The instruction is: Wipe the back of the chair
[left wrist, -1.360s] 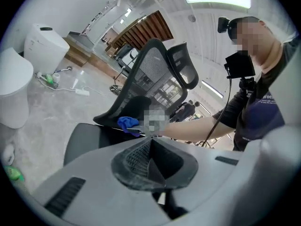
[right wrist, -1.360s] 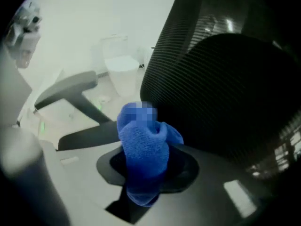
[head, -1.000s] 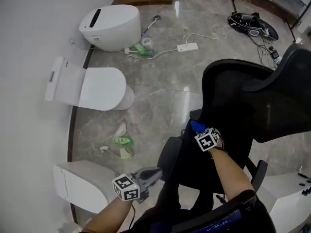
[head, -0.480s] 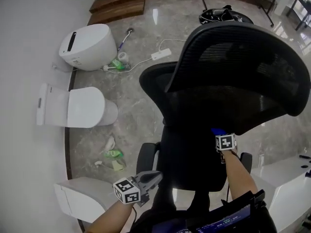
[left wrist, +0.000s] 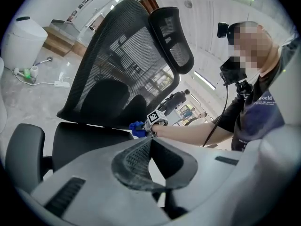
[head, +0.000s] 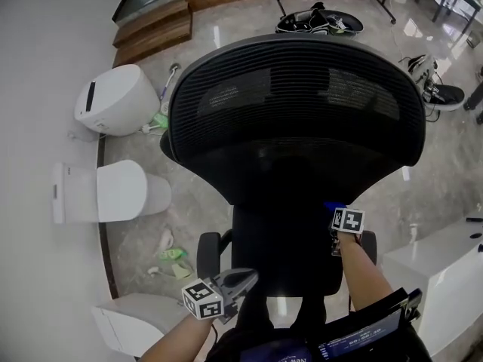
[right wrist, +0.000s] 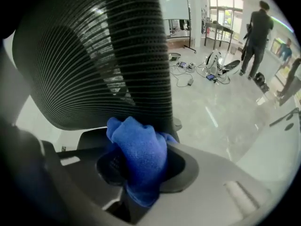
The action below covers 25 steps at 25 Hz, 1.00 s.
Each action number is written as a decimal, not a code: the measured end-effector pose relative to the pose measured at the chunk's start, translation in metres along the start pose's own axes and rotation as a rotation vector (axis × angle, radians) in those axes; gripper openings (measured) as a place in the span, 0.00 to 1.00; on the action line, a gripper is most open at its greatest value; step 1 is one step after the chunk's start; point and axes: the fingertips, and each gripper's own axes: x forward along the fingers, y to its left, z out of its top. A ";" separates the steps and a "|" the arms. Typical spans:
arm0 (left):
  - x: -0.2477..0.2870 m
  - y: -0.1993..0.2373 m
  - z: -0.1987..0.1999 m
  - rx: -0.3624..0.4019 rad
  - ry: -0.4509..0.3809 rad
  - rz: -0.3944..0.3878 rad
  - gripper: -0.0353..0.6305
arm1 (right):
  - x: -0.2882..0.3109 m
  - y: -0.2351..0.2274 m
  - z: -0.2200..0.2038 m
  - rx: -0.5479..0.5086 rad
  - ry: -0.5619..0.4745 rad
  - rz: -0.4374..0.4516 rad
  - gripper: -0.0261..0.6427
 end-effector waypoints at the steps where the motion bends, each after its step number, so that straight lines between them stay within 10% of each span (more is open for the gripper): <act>1: -0.003 0.002 -0.002 -0.004 -0.005 0.004 0.06 | 0.001 0.007 -0.003 -0.020 -0.001 0.011 0.22; 12: -0.142 0.073 -0.028 -0.068 -0.111 0.116 0.06 | 0.074 0.305 -0.067 -0.680 0.086 0.301 0.22; 19: -0.213 0.119 -0.046 -0.130 -0.187 0.188 0.06 | 0.122 0.401 -0.075 -0.707 0.071 0.310 0.22; 25: -0.210 0.121 -0.054 -0.148 -0.169 0.176 0.06 | 0.128 0.323 -0.039 -0.526 0.016 0.168 0.22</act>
